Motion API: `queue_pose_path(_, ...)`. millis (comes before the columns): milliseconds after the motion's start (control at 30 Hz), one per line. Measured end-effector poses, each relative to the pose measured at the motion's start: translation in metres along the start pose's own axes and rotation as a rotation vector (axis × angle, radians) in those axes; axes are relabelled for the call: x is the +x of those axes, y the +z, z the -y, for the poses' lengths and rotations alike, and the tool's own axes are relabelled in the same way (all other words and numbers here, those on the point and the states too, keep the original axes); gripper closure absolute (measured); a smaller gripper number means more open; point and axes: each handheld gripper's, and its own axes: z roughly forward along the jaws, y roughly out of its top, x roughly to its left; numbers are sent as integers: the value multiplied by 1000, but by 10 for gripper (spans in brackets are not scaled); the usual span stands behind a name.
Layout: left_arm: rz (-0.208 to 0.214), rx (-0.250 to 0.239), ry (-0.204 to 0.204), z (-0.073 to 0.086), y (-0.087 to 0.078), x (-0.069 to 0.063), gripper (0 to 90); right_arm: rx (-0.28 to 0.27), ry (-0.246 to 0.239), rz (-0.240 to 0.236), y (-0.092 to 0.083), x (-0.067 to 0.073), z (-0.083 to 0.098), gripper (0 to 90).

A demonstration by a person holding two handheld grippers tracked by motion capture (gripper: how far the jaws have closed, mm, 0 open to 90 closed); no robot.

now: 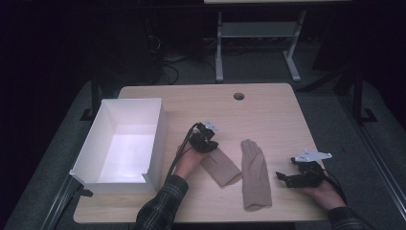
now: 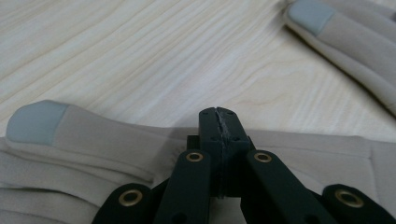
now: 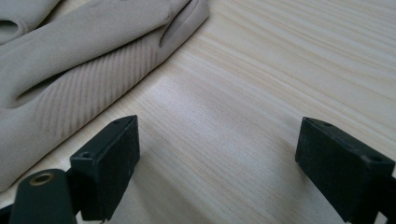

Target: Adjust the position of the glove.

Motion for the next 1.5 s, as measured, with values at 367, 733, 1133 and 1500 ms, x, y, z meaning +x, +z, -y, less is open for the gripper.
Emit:
queue_pose_path(367, 129, -48, 88, 8, -13, -53, 896, 1, 1, -1, 0, 0, 0, 133)
queue_pose_path(733, 183, 6, 102, 29, -10, -75, 897, 1, 1, -1, 0, 0, 0, 133)
queue_pose_path(1133, 227, 32, 87, 67, -43, -77, 896, -6, -4, 3, 4, 2, -3, 132)
queue_pose_path(1500, 239, 56, 90, 97, -69, -80, 895, -4, -5, 3, 3, 3, -3, 132)
